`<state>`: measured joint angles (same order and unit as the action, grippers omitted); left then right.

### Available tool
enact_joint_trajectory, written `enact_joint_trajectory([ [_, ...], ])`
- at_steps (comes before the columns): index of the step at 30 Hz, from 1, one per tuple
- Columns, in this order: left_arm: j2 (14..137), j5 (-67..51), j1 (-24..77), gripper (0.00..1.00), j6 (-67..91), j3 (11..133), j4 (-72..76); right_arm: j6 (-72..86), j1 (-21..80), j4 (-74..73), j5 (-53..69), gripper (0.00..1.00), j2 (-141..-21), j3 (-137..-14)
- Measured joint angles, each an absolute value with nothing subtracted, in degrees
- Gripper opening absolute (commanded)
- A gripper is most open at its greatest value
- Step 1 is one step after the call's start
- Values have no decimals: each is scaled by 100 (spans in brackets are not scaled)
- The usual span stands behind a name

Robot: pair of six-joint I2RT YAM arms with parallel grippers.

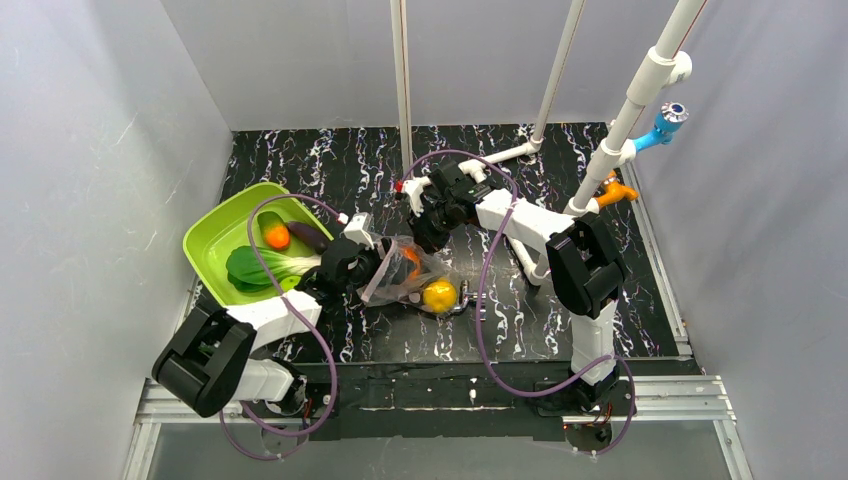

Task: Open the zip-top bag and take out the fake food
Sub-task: Pick up the fake fruit from the zipper food storage bag.

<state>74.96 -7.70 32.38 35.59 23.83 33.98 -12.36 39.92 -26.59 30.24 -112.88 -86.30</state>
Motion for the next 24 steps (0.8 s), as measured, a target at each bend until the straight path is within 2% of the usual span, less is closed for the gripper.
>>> enact_joint_trajectory([
  [3, 7422, -770, 3238, 54, 3542, 2421, 3249, -1238, 3992, -2663, 3059, 13, -11288, -8630],
  [7, 7338, -770, 3238, 26, 3511, 2440, 3105, -1238, 4001, -2679, 3098, 14, -11288, -8630],
  [12, 7260, -777, 3238, 4, 3463, 2488, 2926, -1238, 4016, -2689, 3109, 15, -11288, -8630],
  [24, 6897, -816, 3238, 2, 3361, 2491, 2681, -1251, 4047, -2698, 3190, 23, -11288, -8628],
])
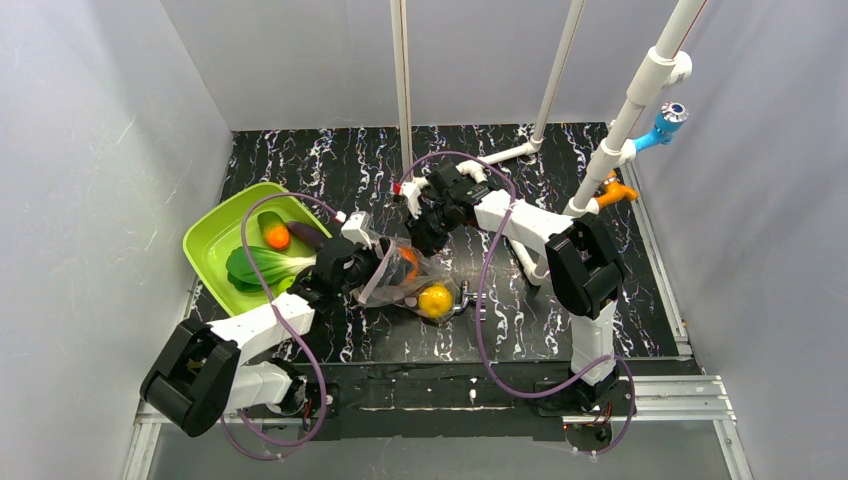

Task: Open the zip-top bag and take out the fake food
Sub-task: Pick up the fake fruit from the zipper food storage bag.

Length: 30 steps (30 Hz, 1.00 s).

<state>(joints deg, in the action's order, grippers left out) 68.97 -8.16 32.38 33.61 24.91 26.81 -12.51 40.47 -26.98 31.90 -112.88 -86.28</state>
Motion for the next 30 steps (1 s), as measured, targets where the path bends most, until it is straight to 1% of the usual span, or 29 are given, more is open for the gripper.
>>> enact_joint_trajectory([
  [16, 6740, -871, 3238, 0, 3345, 2491, 2602, -1367, 4051, -2711, 3194, 31, -11286, -8558],
  [26, 6580, -910, 3238, 0, 3336, 2480, 2563, -1492, 3988, -2751, 3201, 42, -10971, -8462],
  [30, 6565, -930, 3240, 0, 3317, 2477, 2541, -1568, 3927, -2792, 3240, 49, -10844, -8458],
])
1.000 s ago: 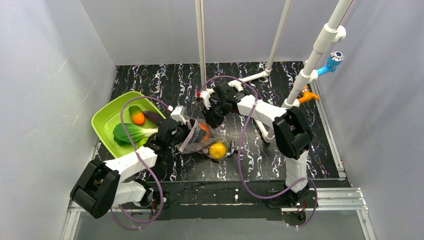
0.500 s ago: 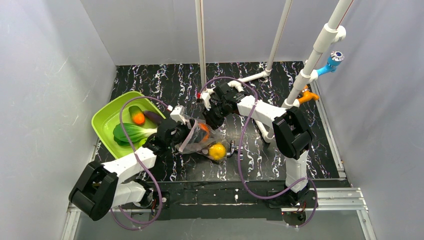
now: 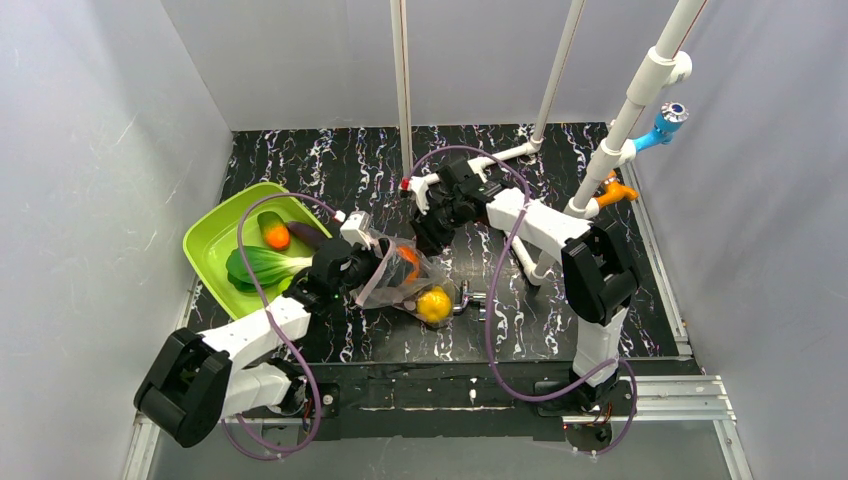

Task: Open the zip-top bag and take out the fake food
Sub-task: Pick up the fake fruit from the zipper food storage bag.

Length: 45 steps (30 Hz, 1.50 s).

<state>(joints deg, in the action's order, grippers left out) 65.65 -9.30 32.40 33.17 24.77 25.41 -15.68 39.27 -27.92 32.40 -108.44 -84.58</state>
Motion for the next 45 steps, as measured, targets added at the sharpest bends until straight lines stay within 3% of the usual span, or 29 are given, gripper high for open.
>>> enact_joint_trajectory([
  [11, 6399, -947, 3242, 0, 3299, 2414, 2495, -1815, 3828, -2958, 3542, 63, -10481, -8344],
  [21, 6160, -945, 3242, 0, 3367, 2351, 2375, -2298, 3828, -3218, 4171, 86, -10195, -8110],
  [27, 5863, -926, 3245, 0, 3518, 2329, 2224, -2495, 3833, -3308, 4436, 84, -10001, -7907],
  [31, 5732, -939, 3242, 0, 3627, 2329, 2174, -2233, 3841, -3105, 4189, 76, -9953, -7806],
  [33, 5669, -952, 3242, 0, 3671, 2329, 2152, -2082, 3844, -2993, 4051, 66, -9977, -7795],
  [39, 5446, -985, 3242, 0, 3734, 2331, 1959, -1708, 3865, -2696, 3771, 4, -10116, -7782],
  [45, 4945, -1002, 3242, 0, 3730, 2421, 1356, -1562, 3857, -2624, 3511, 1, -10134, -7780],
])
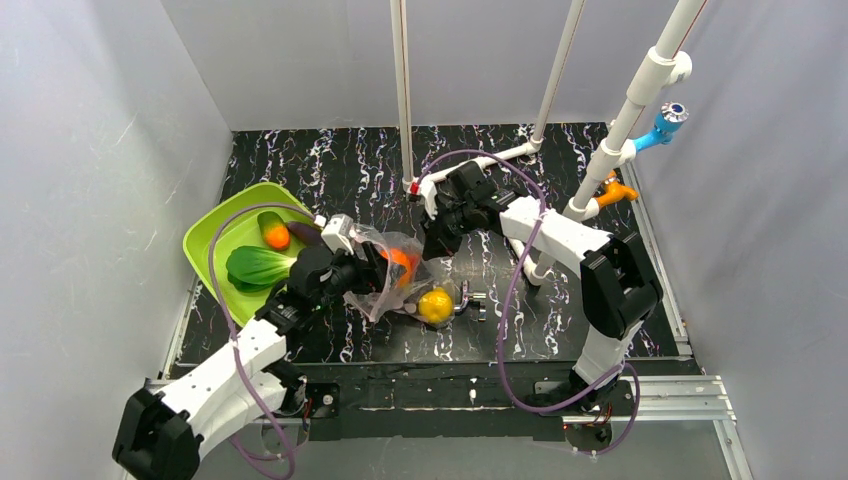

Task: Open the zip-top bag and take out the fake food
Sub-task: Pick up the fake fruit from the zipper food storage bag, then place the fake fruit in the bin.

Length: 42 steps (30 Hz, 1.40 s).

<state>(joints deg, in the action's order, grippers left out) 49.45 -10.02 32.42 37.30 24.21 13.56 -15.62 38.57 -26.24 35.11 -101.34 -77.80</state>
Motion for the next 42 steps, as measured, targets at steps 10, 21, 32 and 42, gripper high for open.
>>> enact_joint_trajectory([
  [10, 3444, -220, 3238, 0, 3367, 3374, -1015, -1476, 3489, -2458, 3074, 1, -10020, -7629],
  [21, 3153, 1597, 3120, 0, 3030, 4174, -2875, -1450, 3461, -2412, 2840, 1, -10020, -7627],
  [32, 5618, 1389, 298, 34, 2864, 4390, -2316, -1406, 3457, -2399, 2934, 14, -10020, -7627],
  [42, 6757, 1083, -200, 98, 2698, 4954, -2198, -1476, 3454, -2403, 3164, 47, -10001, -7627],
])
